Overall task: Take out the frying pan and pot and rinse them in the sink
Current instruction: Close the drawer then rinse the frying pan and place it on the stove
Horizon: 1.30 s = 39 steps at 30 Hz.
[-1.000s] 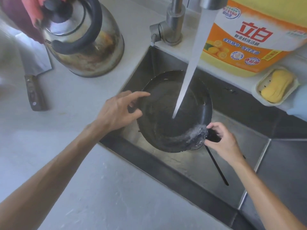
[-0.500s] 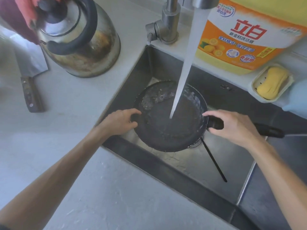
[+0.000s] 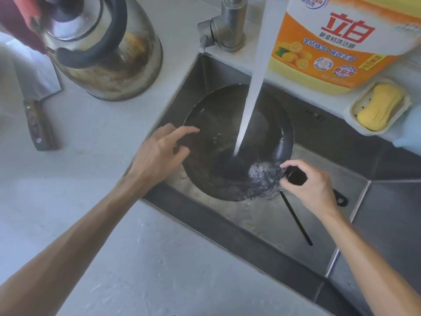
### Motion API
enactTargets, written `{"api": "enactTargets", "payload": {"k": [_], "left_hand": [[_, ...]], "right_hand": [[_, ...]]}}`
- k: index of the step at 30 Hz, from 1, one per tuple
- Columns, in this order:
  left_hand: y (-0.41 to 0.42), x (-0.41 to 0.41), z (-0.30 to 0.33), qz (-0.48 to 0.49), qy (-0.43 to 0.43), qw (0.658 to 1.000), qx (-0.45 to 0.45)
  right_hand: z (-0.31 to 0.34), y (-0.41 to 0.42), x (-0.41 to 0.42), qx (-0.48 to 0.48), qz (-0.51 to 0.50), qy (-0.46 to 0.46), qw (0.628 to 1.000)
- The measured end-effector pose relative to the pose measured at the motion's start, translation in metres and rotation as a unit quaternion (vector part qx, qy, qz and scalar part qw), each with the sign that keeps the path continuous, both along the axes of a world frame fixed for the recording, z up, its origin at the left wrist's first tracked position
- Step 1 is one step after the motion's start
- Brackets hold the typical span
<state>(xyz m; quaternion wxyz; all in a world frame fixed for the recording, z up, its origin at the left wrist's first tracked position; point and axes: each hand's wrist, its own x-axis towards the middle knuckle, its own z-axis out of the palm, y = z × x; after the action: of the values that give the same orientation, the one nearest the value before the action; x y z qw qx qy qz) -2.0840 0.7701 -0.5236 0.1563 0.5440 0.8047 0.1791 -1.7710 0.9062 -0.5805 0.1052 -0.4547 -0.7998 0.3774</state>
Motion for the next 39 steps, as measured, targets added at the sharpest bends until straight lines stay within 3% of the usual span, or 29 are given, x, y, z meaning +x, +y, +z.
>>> {"api": "enactTargets", "payload": {"k": [5,9,14,17,22,26,34,39], "left_hand": [[0.021,-0.008,0.017,0.009,0.057,0.998,0.005],[0.024,-0.013,0.006,0.041,0.02,0.994,-0.102],[0.007,-0.002,-0.024,0.033,-0.061,0.96,-0.272],[0.002,0.016,-0.041,0.032,-0.125,0.942,-0.31],[0.005,0.026,-0.05,0.081,-0.197,0.955,-0.206],[0.001,0.02,-0.037,0.068,-0.158,0.983,-0.066],[0.007,0.004,0.017,-0.036,0.065,0.995,0.066],[0.025,0.0,0.041,-0.066,0.116,0.99,0.054]], "right_hand": [[-0.01,-0.017,-0.004,-0.148,0.034,0.014,0.988],[0.001,0.006,0.0,-0.165,0.094,-0.046,0.981],[0.037,0.044,-0.004,-0.044,0.19,-0.17,0.966],[0.053,0.053,-0.007,0.08,0.235,-0.199,0.948],[0.051,0.052,0.002,0.221,0.215,-0.131,0.942],[0.023,0.032,0.015,0.259,0.121,-0.073,0.956],[-0.024,-0.019,-0.003,0.077,-0.023,0.025,0.996],[-0.018,-0.012,-0.004,-0.145,0.041,0.027,0.988]]}}
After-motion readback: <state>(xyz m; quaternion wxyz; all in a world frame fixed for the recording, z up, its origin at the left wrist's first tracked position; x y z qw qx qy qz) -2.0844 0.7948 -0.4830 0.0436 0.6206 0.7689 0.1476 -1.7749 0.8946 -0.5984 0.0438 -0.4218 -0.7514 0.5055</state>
